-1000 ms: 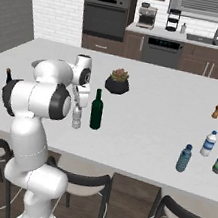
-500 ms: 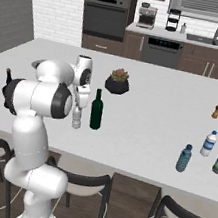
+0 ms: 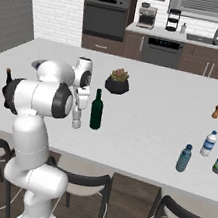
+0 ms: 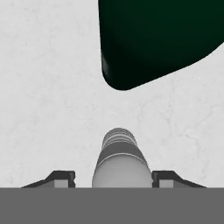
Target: Move the plastic bottles in the middle to the plastics group, and the glass bottles in the middle to the glass group.
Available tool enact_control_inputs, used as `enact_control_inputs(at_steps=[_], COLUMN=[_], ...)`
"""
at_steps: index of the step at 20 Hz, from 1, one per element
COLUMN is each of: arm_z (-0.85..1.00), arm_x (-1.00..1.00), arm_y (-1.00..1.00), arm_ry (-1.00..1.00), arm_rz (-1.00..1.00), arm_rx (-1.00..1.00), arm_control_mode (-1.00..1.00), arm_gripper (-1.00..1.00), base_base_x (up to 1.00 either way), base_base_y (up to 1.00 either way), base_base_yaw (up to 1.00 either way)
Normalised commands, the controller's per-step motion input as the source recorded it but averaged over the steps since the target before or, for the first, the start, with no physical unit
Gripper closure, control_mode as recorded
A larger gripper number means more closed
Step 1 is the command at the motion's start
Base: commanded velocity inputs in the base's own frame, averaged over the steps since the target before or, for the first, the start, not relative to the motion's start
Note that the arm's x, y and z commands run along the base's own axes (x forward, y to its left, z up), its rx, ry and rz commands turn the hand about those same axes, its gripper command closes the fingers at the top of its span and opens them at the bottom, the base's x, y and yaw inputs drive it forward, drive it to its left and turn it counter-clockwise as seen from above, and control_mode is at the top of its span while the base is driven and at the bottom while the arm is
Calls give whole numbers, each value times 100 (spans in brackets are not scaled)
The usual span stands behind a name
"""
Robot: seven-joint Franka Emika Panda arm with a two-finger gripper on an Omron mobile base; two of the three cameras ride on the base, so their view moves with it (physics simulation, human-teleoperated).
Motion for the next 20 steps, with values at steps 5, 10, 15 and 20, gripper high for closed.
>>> enact_control_inputs(at_steps=[5,10,15,20], arm_z=[-10,-5,0,5], arm_x=[0,-6,-35,-61], arm_y=[0,0,-2,-12], arm_ry=[0,0,0,0], arm_rz=[0,0,0,0], arm_rx=[0,0,0,0], arm_control_mode=[-100,-100,-100,-100], arm_gripper=[100,100,100,100], base_base_x=[0,0,0,0], base_base_y=[0,0,0,0], base_base_yaw=[0,0,0,0])
